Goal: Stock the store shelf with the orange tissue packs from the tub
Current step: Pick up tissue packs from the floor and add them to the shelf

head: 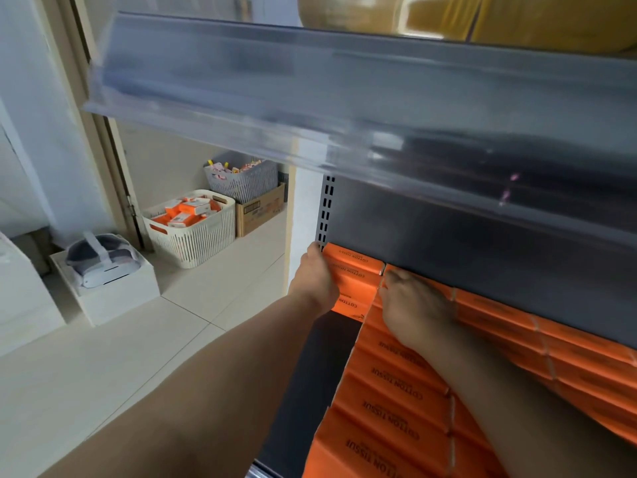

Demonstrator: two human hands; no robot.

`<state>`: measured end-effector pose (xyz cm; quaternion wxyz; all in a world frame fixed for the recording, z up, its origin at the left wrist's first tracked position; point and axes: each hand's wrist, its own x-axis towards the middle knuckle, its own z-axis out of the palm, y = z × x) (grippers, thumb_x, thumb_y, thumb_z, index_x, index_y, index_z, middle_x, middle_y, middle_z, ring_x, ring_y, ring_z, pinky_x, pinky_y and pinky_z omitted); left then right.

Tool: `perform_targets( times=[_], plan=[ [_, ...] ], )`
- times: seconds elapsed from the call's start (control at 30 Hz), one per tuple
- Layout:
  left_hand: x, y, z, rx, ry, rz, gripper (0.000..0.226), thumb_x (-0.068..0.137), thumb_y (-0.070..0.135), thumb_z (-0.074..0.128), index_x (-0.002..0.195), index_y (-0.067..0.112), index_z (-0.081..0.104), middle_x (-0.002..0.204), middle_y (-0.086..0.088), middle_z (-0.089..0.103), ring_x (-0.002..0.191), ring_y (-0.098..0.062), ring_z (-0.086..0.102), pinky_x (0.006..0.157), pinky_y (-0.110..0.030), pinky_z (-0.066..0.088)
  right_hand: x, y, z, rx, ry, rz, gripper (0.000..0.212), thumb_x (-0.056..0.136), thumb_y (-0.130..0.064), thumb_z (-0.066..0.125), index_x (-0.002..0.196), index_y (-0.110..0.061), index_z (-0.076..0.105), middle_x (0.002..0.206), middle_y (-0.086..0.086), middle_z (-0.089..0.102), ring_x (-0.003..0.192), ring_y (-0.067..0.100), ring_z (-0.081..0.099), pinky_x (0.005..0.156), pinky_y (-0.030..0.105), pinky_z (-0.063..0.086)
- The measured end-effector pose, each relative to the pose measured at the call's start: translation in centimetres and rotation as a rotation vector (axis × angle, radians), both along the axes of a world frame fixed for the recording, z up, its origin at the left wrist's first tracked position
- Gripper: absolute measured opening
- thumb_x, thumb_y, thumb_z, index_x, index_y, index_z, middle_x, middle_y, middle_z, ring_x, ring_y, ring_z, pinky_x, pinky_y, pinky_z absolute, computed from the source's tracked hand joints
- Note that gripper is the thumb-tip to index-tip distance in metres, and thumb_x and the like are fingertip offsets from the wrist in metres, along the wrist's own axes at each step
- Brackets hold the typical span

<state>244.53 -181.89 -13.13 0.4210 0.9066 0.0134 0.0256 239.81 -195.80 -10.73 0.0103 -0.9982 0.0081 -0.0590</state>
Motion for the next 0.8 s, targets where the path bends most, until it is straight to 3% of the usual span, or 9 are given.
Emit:
perform_targets(
  times=[0.27, 0.53, 0.8],
  plan=[
    [-3.7, 5.0, 1.8, 0.170, -0.010, 0.018, 0.068, 0.082, -0.005, 0.056, 0.144, 0.009, 0.030, 0.145, -0.009, 0.038, 0.130, -0.026, 0.043, 0.102, -0.034, 0.039, -2.3, 4.6, 1.1, -0.012, 0.004, 0.118, 0.037, 0.099, -0.022, 0.040, 0.135, -0.016, 0.043, 0.138, 0.002, 0.045, 0.125, 0.024, 0.046, 0.099, 0.039, 0.041],
    [-11.8, 14.4, 1.3, 0.554, -0.094, 0.039, 0.049, 0.087, 0.003, 0.055, 0.133, 0.019, 0.049, 0.133, -0.005, 0.049, 0.120, -0.023, 0.048, 0.092, -0.033, 0.045, -7.8, 13.3, 1.2, -0.022, -0.014, 0.340, 0.036, 0.100, -0.031, 0.037, 0.130, -0.017, 0.049, 0.132, 0.006, 0.051, 0.124, 0.027, 0.044, 0.097, 0.041, 0.038],
    [-24.2, 26.4, -6.3, 0.719, 0.164, 0.128, 0.045, 0.089, 0.005, 0.047, 0.131, 0.021, 0.048, 0.132, -0.001, 0.049, 0.125, -0.021, 0.041, 0.094, -0.035, 0.041, -16.2, 22.1, -5.9, 0.057, 0.038, 0.571, 0.033, 0.099, -0.029, 0.039, 0.127, -0.014, 0.050, 0.123, 0.007, 0.055, 0.115, 0.027, 0.049, 0.089, 0.041, 0.040]
  ],
)
